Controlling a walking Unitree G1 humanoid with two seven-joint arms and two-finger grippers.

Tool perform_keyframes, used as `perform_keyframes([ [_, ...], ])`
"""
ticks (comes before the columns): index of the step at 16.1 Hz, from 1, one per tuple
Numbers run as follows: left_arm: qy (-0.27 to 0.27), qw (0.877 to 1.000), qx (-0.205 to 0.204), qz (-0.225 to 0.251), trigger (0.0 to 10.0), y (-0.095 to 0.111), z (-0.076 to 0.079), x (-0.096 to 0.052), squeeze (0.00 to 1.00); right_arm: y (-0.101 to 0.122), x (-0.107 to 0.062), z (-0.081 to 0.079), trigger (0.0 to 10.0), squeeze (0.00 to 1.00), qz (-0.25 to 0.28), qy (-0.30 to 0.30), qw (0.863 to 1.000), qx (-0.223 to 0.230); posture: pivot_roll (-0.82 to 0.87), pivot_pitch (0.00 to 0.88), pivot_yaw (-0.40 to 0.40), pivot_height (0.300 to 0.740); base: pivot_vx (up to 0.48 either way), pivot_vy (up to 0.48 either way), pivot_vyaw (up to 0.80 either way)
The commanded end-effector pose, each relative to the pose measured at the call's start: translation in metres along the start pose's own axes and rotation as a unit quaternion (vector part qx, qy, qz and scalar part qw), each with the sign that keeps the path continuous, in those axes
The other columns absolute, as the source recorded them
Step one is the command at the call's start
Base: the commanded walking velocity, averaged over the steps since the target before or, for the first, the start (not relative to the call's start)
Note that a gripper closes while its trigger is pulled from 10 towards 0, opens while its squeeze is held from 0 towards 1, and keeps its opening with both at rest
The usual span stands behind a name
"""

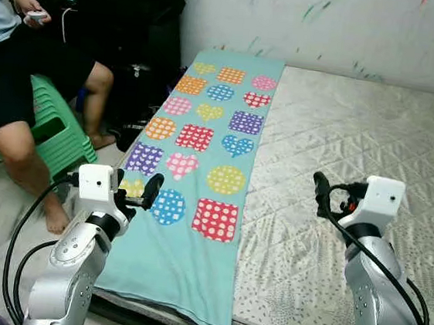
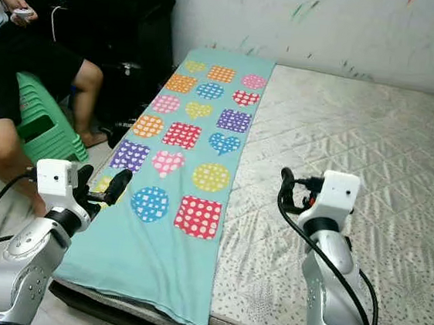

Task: Clean up the room

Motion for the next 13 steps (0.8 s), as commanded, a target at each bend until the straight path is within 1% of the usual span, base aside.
perform_keyframes([
  [1,0.000,1.000,0.005,-0.003,10.0,0.0001,-0.0015,0.0005,0.00,0.0047,0.0020,-0.0007,10.0,0.00,0.008,0.002,1.000,-0.002,-0.22,0.000,0.041,0.740,0.000,0.000,-0.80],
  [13,-0.001,1.000,0.006,-0.003,10.0,-0.0002,-0.0012,0.0002,0.00,0.0047,0.0020,-0.0008,10.0,0.00,0.008,0.002,1.000,-0.002,-0.22,0.000,0.041,0.740,0.000,0.000,-0.80],
])
Point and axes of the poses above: a point about 5 cm out from each wrist's last joint towards the gripper, its own x axis pointing out of the wrist towards the gripper, its own y axis along the axis of the wrist's last joint, z = x × y, the point moved 6 cm from there along x, pointing out of the wrist towards the gripper, and after that the axes turned 6 degrees about -x, right-handed, at the moved point
